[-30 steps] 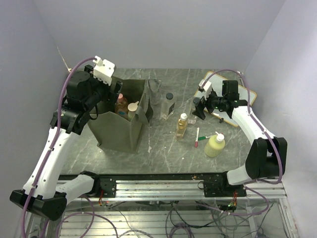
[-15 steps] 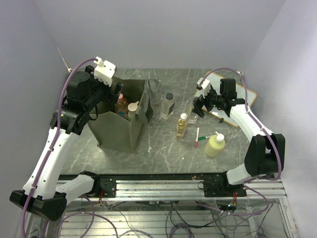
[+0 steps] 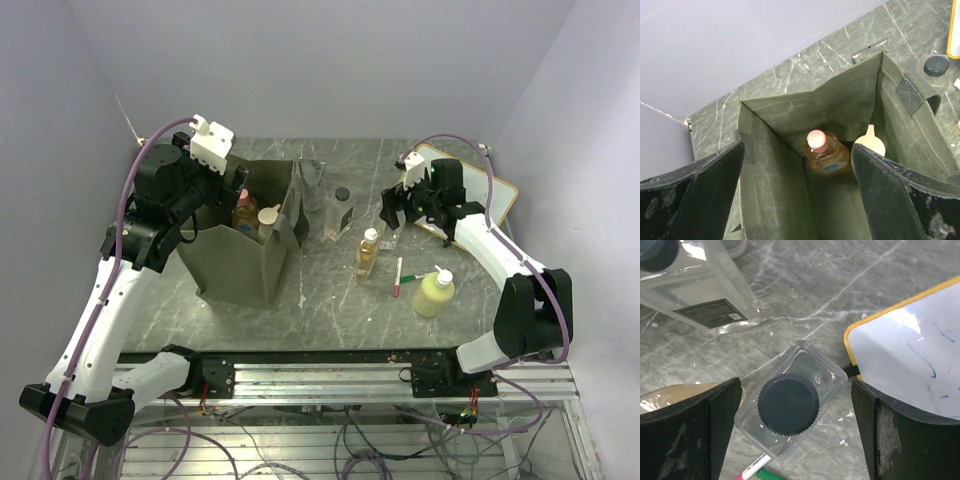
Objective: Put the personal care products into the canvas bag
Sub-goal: Pick up the care product from the center of the board.
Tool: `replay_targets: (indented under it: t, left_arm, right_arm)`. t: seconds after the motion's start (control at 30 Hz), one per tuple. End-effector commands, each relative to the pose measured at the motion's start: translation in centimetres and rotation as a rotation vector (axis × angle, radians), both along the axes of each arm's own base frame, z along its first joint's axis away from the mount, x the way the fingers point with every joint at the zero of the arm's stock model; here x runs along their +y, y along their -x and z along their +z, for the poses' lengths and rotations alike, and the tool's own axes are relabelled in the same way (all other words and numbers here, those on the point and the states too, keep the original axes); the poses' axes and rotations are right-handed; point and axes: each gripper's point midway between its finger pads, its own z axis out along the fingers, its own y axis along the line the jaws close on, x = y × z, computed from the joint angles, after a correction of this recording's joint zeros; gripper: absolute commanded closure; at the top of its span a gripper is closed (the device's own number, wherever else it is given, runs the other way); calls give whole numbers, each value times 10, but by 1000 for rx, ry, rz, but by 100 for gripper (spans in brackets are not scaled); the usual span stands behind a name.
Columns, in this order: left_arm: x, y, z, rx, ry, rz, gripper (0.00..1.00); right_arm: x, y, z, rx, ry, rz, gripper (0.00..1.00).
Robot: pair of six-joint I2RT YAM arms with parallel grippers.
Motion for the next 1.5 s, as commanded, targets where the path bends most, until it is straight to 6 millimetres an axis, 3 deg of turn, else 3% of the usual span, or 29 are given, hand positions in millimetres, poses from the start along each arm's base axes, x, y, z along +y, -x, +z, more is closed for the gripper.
replay_targets:
  t: [0.0,0.17,0.37,0.57,0.73,0.93,1.1,1.3,1.47]
  left_arm:
    - [-6,5,3,-12,3,-39,0]
    - [-6,6,2,-11,2,-41,0]
    - [-6,6,1,-8,-1,-42,1]
    - [-3,5,6,-22,-13,-31,0]
    - [1,4,10,-29,-33,-11,0]
    - [6,8,23,-39,-40,-1,0]
    - [7,11,34,-57,-36,1,0]
    - [3,12,43,-46,-22,-19,0]
    - [0,10,41,-27,-7,-19,0]
  right_arm:
    - [-10,-5,-2,8,20,-175,12]
    - [-11,2,-12,42,61,-209,21]
    - [-20,3,-4,22,97,-240,46]
    - [-19,0,35,-67,75,-225,77]
    - [-16,-2,91,-183,51,-196,99]
    - [-16,9,165,-337,44,-145,100]
    - [8,37,219,-426,-8,48,100]
    - [42,75,260,-483,-79,271,100]
    - [85,105,267,-439,-193,450,100]
